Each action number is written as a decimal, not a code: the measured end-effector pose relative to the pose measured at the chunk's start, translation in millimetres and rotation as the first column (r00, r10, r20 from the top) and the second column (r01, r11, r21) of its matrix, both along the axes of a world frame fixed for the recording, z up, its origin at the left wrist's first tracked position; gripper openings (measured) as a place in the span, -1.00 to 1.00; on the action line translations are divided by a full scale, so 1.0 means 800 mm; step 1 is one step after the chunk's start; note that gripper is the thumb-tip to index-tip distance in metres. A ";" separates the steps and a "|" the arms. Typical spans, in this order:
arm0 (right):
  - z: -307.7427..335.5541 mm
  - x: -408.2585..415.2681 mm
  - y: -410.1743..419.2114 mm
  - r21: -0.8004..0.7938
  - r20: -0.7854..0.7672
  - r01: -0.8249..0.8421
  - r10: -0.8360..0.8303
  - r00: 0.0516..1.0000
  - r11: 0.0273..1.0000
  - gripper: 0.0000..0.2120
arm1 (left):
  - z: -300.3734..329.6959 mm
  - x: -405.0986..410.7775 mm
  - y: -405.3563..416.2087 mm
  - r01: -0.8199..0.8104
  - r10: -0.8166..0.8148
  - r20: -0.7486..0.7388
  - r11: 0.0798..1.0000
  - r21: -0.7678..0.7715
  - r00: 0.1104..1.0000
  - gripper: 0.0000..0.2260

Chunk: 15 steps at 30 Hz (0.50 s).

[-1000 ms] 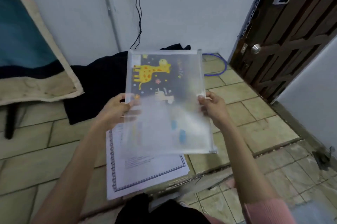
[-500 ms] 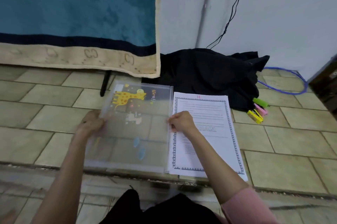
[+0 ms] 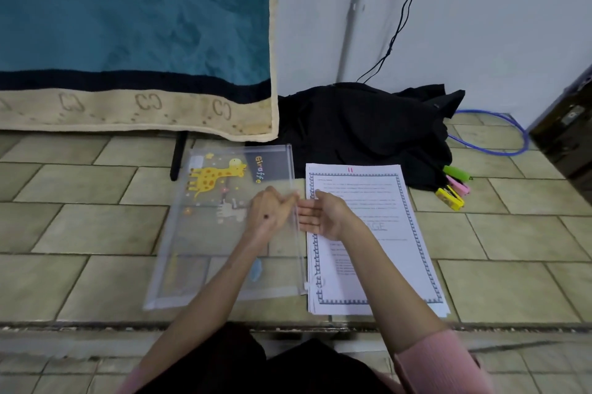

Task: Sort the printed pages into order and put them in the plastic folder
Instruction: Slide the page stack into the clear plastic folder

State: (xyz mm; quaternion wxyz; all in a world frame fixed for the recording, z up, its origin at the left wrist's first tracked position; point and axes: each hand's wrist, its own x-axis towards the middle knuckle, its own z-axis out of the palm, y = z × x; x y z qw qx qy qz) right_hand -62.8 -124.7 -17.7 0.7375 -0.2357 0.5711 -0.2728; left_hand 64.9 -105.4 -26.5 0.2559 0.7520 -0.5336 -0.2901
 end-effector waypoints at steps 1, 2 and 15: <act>-0.002 -0.001 0.000 0.009 0.013 -0.001 0.001 1.000 1.000 -0.47 | 0.000 -0.004 -0.005 -0.015 0.014 0.025 0.999 0.045 1.000 -0.51; -0.004 -0.003 0.000 0.017 0.030 -0.002 0.001 1.000 1.000 -0.41 | -0.001 -0.007 -0.010 -0.022 0.019 0.043 0.997 0.080 0.999 -0.47; -0.011 -0.015 0.003 0.024 0.127 -0.042 0.039 0.991 0.999 -0.33 | -0.012 0.025 -0.030 -0.138 0.158 -0.110 0.976 0.169 0.981 -0.90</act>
